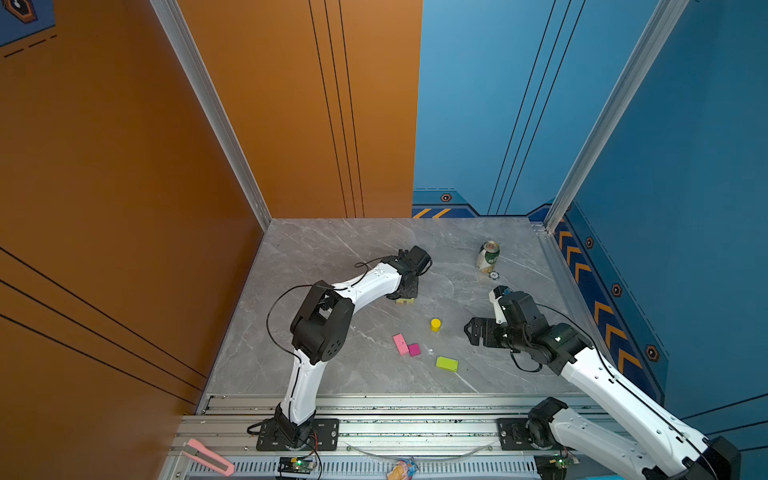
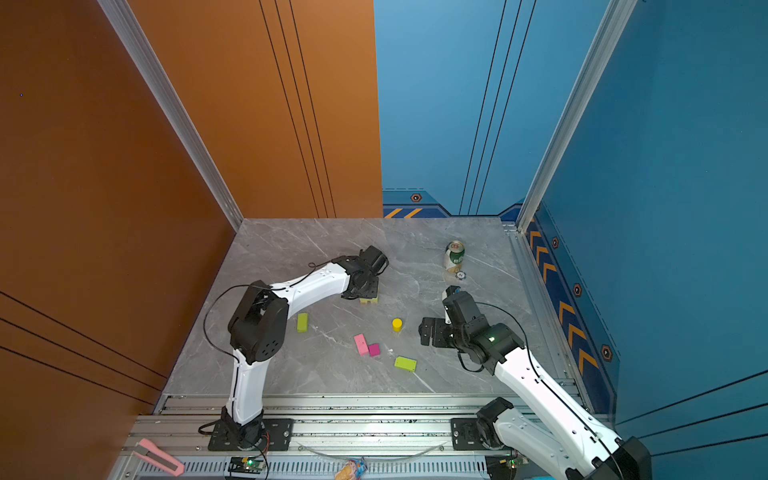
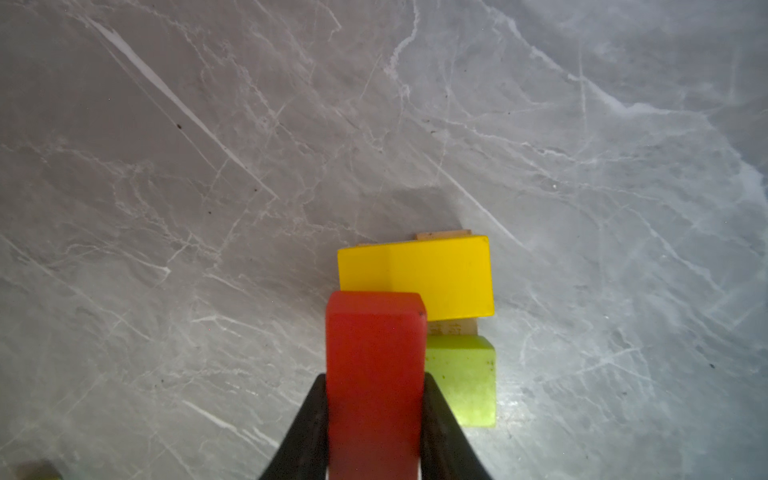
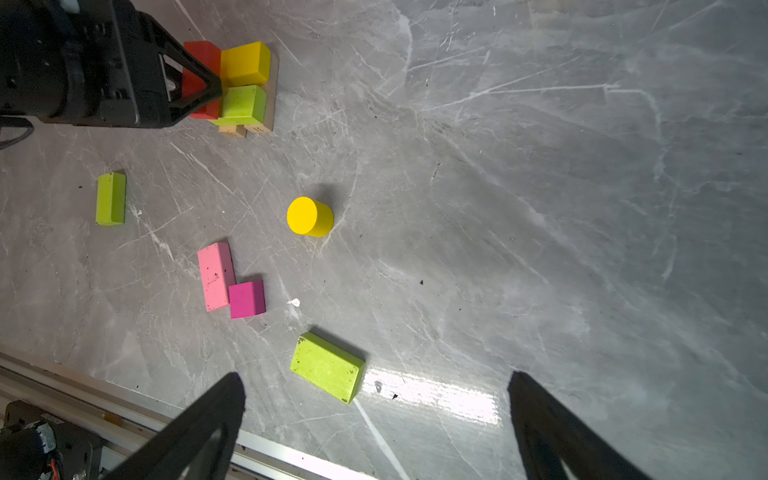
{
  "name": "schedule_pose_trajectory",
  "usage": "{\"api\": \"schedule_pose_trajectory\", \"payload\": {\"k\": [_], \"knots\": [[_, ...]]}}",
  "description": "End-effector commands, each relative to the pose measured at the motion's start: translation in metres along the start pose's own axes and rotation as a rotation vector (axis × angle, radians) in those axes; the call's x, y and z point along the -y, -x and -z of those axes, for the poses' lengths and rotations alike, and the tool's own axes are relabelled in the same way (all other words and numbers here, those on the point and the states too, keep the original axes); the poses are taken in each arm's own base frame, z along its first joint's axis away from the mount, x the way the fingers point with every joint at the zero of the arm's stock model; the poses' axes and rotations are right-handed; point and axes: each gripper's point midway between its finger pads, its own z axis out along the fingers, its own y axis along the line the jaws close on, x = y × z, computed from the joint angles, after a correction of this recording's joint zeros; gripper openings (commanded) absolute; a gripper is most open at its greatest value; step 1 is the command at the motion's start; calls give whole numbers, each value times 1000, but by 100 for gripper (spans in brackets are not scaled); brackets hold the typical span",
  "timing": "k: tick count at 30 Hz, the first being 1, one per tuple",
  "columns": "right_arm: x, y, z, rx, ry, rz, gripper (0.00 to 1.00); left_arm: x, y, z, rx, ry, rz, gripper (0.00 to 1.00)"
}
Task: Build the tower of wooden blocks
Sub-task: 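Lower the red block upright beside the yellow and lime-green blocks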
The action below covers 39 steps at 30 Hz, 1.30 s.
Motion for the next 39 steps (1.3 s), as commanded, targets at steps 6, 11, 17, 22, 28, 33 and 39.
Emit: {"api": "schedule_pose_trajectory", "payload": {"k": [6,11,17,22,28,33,39], "knots": [[4,-4,-3,-21,-10,9,100,0,3,-2,-10,-7,24,23],[5,-5,-4,-23,-11,8,100,0,4,-2,-10,-10,26,24],[6,-6,-3,-23,-11,5,100,0,4,-4,-9,-12,30,25],[8,-6,-4,-24,-17,1,100,2,3,-5,-12,-20,37,28],[8,-7,-4,-26,-18,0,100,3,3,-5,-14,-25,41,34],[10,-7,-4,-27,-23,-6,100,3,2,-5,-16,-26,41,41],[11,-7,-5,-27,-24,-9,100,4,4,-5,-13,-31,43,41]]}}
